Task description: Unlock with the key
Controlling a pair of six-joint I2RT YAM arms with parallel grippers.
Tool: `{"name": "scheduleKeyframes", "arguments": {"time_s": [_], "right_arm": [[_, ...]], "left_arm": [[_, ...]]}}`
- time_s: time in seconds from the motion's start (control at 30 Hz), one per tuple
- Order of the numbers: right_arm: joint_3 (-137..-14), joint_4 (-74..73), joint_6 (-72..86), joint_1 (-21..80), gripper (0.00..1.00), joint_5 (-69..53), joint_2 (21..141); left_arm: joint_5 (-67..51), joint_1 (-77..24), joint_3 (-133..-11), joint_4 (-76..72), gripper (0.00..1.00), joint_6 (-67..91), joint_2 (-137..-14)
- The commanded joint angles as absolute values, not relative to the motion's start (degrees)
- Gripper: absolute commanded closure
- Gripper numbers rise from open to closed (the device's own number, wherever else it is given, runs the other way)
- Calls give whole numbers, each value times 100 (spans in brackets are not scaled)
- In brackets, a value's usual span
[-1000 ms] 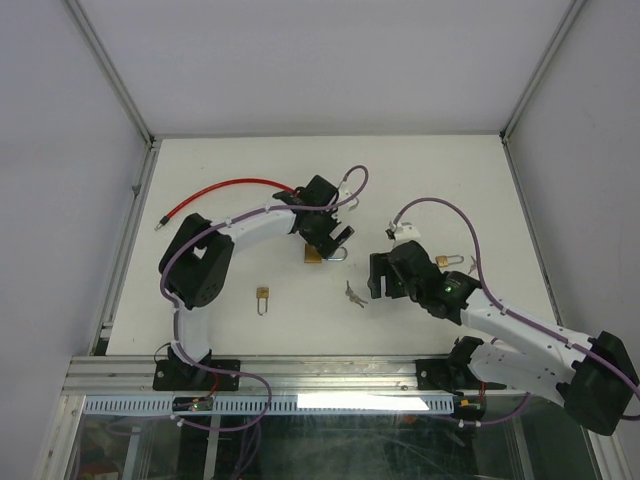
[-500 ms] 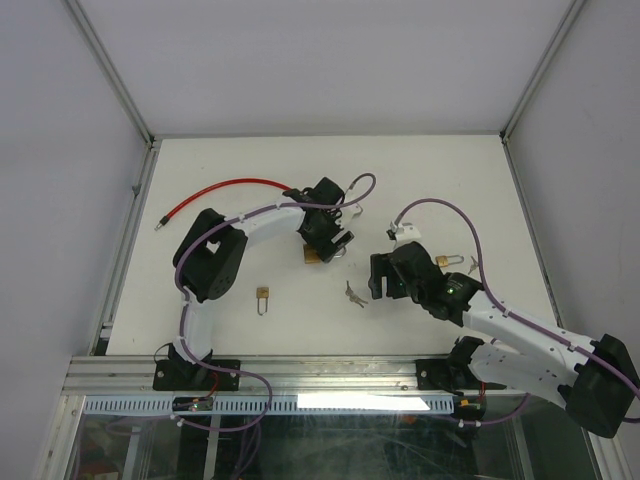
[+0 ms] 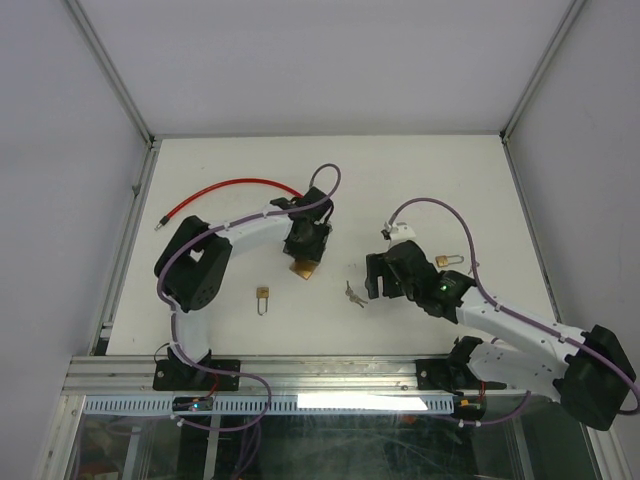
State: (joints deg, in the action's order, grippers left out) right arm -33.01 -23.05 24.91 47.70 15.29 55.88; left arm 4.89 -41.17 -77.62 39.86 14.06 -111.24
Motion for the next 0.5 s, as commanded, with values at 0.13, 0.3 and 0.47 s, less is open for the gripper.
{"name": "scheduleKeyframes", "arguments": {"time_s": [0.13, 0.3, 0.47], "right_arm": [[-3647, -1927, 2277, 4772, 23, 1020, 6224], [-3931, -1970, 2171, 4822, 25, 751, 6745], [-4196, -2112, 2116, 4948, 26, 752, 7176]], "left_arm": [[802, -4106, -7013, 3714, 59, 4824, -10420], [828, -4109, -6900, 3458, 47, 5666, -10410], [850, -4100, -6861, 3315, 40, 5993, -10258]]}}
